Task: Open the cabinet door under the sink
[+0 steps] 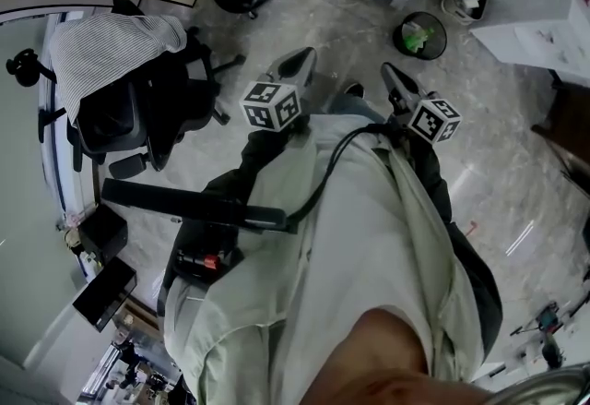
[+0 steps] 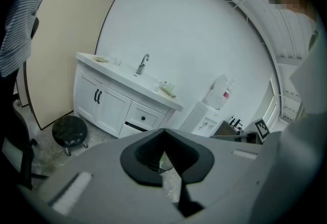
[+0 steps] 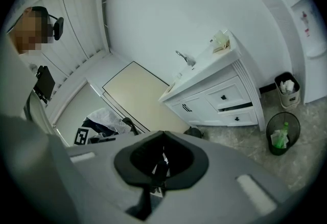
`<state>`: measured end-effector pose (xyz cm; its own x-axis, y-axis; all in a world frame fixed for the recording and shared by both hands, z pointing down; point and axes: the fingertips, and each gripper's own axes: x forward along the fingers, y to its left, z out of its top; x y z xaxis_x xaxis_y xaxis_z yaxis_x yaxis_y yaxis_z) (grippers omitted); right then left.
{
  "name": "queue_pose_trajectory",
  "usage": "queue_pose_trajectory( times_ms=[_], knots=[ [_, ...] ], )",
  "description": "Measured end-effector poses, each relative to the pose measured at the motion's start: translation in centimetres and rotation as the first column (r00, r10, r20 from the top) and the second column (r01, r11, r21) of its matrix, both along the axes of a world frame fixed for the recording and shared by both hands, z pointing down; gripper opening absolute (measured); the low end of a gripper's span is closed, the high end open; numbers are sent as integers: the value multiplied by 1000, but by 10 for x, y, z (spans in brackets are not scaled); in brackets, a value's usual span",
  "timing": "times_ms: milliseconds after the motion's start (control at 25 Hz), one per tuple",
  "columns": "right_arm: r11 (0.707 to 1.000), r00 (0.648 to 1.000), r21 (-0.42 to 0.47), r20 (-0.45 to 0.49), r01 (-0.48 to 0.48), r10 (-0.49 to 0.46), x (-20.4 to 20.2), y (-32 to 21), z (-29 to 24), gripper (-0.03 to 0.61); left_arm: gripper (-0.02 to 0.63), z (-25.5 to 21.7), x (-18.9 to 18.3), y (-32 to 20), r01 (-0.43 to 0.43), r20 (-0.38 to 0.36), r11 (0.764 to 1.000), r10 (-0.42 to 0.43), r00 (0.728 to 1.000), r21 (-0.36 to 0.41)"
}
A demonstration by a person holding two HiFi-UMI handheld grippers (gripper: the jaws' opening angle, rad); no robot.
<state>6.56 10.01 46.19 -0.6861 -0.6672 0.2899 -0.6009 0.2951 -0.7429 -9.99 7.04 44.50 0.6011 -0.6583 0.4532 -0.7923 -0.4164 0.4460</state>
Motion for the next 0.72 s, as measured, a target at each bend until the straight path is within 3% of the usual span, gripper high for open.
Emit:
queue_pose_trajectory(
  times_ms=[320, 520, 720],
  knots=[
    [999, 996, 49, 88, -2, -3, 20, -4, -7, 2, 8, -3, 32, 2, -62, 46, 997, 60, 997, 44],
    [995, 995, 94, 95, 30, -39, 22, -5, -9, 2, 8, -11, 40, -15, -48, 3, 997, 48, 999, 57],
    [990, 989, 137, 151, -28, 7, 40, -16, -21, 3, 8, -11, 61, -36, -115, -10, 991, 116, 993, 61]
  ],
)
